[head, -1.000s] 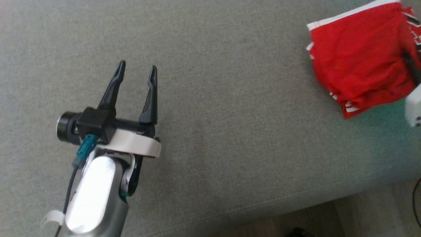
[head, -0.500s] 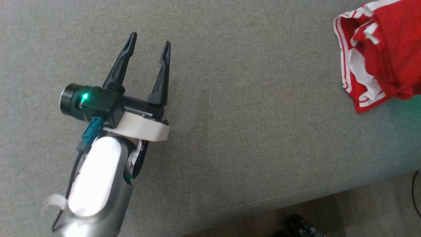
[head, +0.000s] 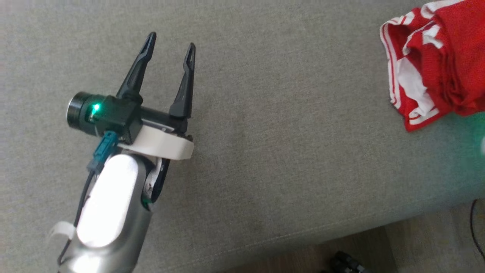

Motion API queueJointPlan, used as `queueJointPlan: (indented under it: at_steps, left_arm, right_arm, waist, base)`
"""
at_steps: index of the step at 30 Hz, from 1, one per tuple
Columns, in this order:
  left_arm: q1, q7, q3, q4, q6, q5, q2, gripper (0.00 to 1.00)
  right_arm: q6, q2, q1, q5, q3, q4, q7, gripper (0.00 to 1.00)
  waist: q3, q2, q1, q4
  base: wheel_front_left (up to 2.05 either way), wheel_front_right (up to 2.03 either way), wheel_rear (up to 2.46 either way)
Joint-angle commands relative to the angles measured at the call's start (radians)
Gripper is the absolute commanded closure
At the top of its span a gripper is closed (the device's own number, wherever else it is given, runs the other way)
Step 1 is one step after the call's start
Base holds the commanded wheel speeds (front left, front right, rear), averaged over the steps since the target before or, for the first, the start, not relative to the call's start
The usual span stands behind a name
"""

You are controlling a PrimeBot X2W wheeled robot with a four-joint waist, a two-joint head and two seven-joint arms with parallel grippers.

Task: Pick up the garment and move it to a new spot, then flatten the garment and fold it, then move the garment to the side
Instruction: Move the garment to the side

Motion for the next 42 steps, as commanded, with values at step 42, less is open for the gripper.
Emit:
queueJointPlan:
  at_steps: [42]
  left_arm:
    - [0.382,-0.001,0.119,-0.014,0.099,-0.104,0.053,0.0]
  right_arm:
    - [-0.001,0.269,0.527,0.224,0.328,-0.675,0.036,0.0]
  waist:
    - [-0.41,0.0,-0.0001,0.191]
  base:
    - [0.0,0.0,0.0]
